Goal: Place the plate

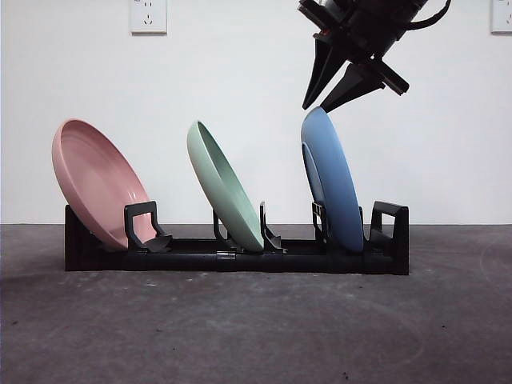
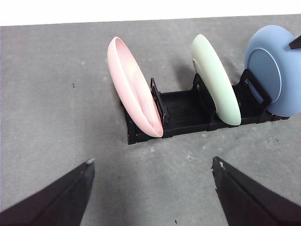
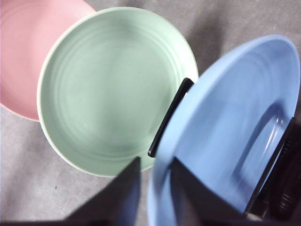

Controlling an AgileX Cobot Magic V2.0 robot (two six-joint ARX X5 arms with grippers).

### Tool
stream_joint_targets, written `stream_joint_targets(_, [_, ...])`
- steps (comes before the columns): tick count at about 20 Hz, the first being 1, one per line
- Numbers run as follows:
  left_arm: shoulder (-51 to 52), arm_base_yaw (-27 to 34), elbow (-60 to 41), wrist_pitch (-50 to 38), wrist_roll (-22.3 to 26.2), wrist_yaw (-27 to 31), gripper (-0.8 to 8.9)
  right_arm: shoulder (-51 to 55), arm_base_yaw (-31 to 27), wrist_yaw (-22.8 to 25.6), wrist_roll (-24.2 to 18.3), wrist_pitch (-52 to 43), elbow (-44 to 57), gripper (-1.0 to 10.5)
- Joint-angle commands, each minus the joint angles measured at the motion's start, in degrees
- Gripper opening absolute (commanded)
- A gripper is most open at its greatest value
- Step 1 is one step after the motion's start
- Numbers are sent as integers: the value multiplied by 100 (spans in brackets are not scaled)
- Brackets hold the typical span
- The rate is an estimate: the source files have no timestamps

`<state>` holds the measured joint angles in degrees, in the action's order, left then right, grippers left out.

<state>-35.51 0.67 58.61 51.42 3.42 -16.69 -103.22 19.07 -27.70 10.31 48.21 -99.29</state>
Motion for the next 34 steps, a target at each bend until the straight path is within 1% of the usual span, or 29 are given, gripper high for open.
stream_joint_targets(1, [-26, -4, 107, -35, -4, -24, 402, -103, 59, -76, -50, -61, -133, 9])
stream_joint_targets(6, [-26, -4, 107, -35, -4, -24, 402, -94, 68, -146, -46, -48, -136, 9])
stream_joint_targets(10, [-26, -4, 107, -46, -4, -24, 402, -48, 68, -560, -44, 122, -195, 9])
stream_joint_targets(13, [-26, -4, 109, -46, -4, -26, 402, -44, 68, -848, -63, 396, -435, 9])
stream_joint_targets(15, [-26, -4, 107, -46, -2, -24, 402, -37, 68, -946, -96, 610, -678, 9])
stream_joint_targets(20, [-26, -4, 107, -52, 0, -24, 402, -35, 138, -962, -382, 1565, -1506, 9])
stream_joint_targets(22, [-26, -4, 107, -68, 0, -24, 402, 28, 254, -957, -494, 1912, -1744, 9])
stream_joint_targets(24, [-26, -4, 107, -118, -2, -24, 402, 210, 455, -922, -614, 2079, -1775, 9])
stream_joint_targets(25, [-26, -4, 107, -155, -2, -24, 402, 297, 584, -828, -693, 2181, -1775, 9])
stream_joint_targets(26, [-26, -4, 107, -181, -2, -24, 402, 387, 758, -603, -807, 2328, -1775, 9])
stream_joint_targets(30, [-26, -4, 107, -236, -2, -26, 402, 669, 1727, 798, -1224, 2938, -1770, 9])
stream_joint_targets(32, [-26, -7, 107, -260, -4, -26, 402, 726, 2201, 1316, -1259, 3032, -1770, 9])
stream_joint_targets(34, [-26, -7, 107, -262, -4, -26, 402, 737, 2712, 1735, -1270, 3167, -1753, 9])
